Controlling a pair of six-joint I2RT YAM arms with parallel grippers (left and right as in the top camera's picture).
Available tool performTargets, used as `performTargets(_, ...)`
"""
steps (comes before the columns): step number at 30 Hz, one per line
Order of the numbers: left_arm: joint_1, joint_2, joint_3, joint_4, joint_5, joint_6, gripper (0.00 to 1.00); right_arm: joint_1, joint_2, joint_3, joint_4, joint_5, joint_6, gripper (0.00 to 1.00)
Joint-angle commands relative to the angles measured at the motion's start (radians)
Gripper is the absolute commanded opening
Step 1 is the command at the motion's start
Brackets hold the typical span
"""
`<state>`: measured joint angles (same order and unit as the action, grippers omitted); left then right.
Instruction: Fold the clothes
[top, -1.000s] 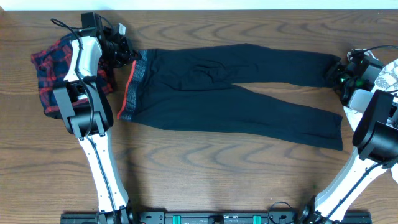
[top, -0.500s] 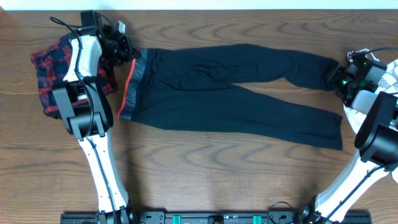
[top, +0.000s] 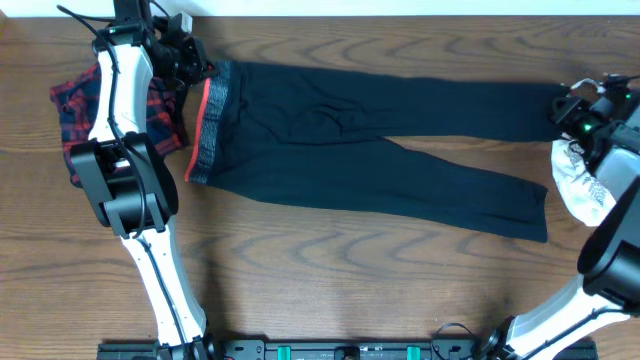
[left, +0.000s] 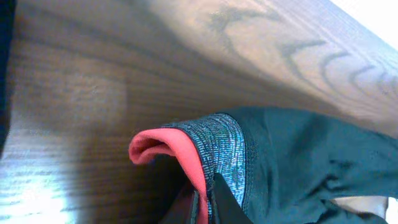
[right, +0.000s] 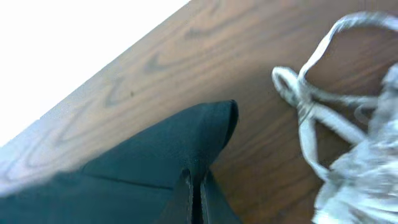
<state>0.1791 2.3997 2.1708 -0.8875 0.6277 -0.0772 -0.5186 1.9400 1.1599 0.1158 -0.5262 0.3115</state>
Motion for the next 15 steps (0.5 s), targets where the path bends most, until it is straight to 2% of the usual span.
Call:
performTargets(1,0.003,-0.034,0.014,-0.026,-0.045,0.014,0.06,-0.032,-0.063,-0.003,-0.02,-0.012,0.018,0.01)
performTargets(15,0.032,-0.061,0.014,-0.115,-0.045,0.013,0.06,-0.093,-0.15,-0.003,-0.198,-0.16,0.018,0.01)
